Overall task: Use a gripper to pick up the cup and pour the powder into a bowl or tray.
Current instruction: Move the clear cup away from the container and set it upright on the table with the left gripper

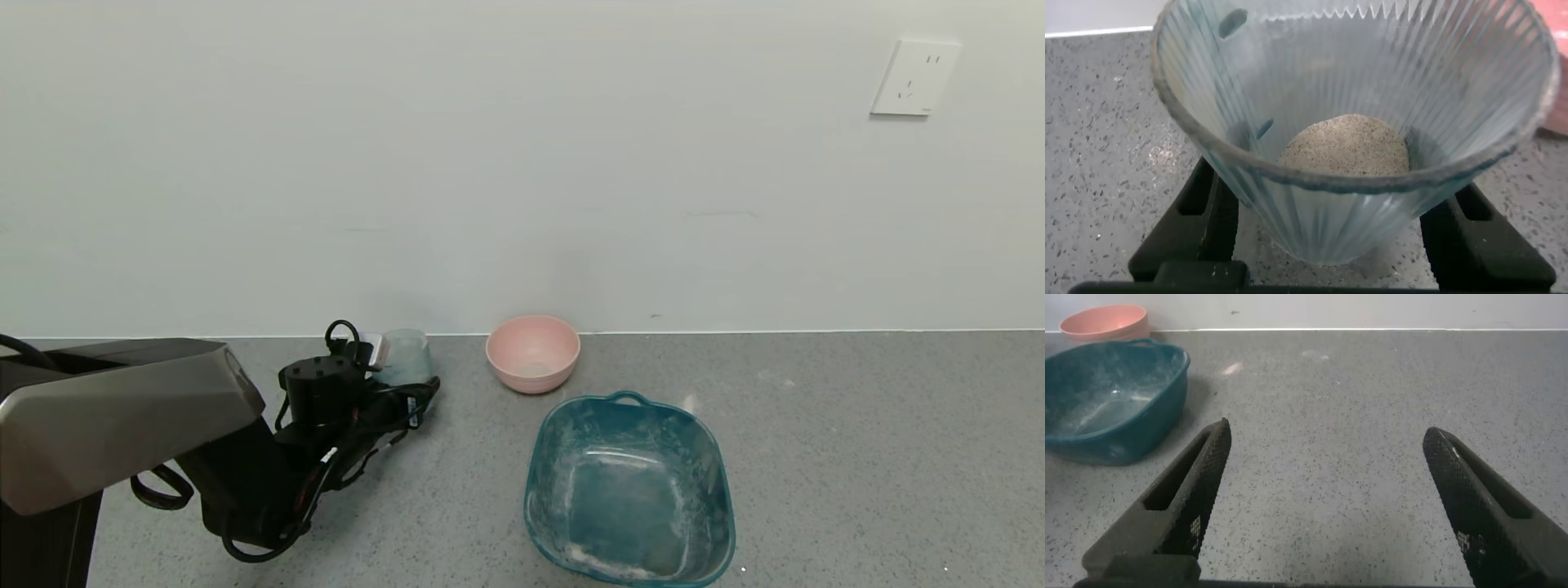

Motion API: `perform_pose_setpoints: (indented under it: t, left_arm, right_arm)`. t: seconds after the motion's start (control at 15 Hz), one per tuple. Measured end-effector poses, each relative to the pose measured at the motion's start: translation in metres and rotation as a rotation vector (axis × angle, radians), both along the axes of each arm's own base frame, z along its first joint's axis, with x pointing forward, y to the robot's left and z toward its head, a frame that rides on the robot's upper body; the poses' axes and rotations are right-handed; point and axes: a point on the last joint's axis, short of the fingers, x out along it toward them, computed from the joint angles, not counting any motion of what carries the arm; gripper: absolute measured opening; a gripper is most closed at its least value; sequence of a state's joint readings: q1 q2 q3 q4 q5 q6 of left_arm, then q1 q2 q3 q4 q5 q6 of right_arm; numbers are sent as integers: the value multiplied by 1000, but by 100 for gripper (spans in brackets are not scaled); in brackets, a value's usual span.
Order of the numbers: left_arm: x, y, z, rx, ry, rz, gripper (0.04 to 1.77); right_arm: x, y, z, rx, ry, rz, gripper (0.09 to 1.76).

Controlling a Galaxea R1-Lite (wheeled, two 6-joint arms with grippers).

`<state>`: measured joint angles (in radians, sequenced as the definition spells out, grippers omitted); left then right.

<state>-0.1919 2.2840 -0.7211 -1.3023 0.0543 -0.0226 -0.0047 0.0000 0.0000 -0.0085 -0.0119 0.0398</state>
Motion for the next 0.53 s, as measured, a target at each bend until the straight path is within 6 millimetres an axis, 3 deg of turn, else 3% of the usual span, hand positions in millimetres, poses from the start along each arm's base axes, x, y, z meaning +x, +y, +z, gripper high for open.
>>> perform_pose_setpoints:
  t: [0.53]
  left_arm:
    - [2,-1,-9,0,14,6,126]
  right_arm:
    - [0,0,0,0,0,0,171]
